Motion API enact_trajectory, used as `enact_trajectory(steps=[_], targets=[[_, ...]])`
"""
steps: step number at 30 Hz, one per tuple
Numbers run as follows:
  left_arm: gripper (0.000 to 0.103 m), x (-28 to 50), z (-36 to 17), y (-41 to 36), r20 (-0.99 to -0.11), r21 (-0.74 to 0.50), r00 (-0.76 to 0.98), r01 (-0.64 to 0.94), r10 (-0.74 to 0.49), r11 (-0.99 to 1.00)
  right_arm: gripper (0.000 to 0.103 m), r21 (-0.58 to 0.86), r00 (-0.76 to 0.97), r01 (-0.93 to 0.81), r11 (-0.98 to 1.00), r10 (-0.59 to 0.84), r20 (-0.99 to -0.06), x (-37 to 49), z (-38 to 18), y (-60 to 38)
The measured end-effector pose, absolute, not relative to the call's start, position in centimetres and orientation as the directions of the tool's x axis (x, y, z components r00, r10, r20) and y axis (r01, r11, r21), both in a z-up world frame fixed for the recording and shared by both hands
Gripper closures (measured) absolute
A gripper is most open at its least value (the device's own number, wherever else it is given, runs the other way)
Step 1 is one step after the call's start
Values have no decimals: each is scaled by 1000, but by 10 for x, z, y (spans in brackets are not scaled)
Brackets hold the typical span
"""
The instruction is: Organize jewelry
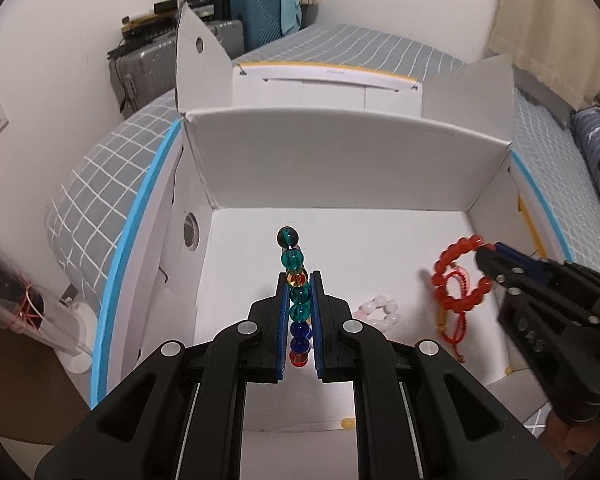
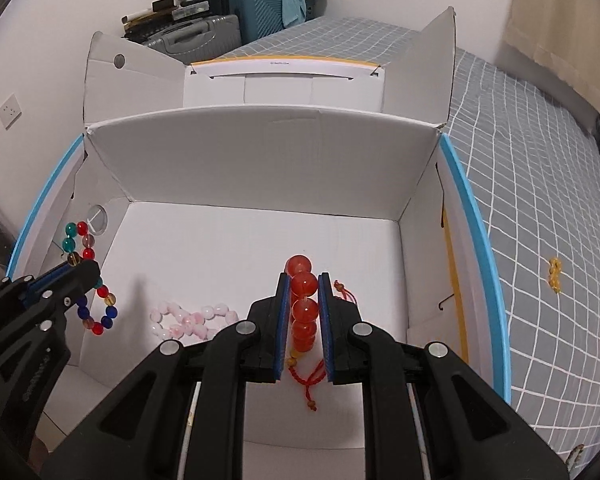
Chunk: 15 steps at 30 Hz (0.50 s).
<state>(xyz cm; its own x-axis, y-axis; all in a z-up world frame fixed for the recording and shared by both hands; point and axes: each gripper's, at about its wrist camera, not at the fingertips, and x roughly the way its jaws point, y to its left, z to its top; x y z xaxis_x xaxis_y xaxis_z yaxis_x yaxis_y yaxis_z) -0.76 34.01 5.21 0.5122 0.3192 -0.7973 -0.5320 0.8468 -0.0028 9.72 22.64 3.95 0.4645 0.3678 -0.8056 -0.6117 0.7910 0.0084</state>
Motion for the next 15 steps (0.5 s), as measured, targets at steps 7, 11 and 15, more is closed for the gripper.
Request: enact_trajectory(steps=[7,11,15], targets=[[82,-7,49,342,-807,4,493,-546,324,838,80,-15,485,-604,797,352,-800,97,42,227],[52,-11,55,342,-798,7,497,-558,341,830,58,-3,488,-602,798,365,-793,97,46,223],[35,-15,61,341,-783,14,505,-571,364,821,30,10,508,-588,808,379,-773,97,56,214]])
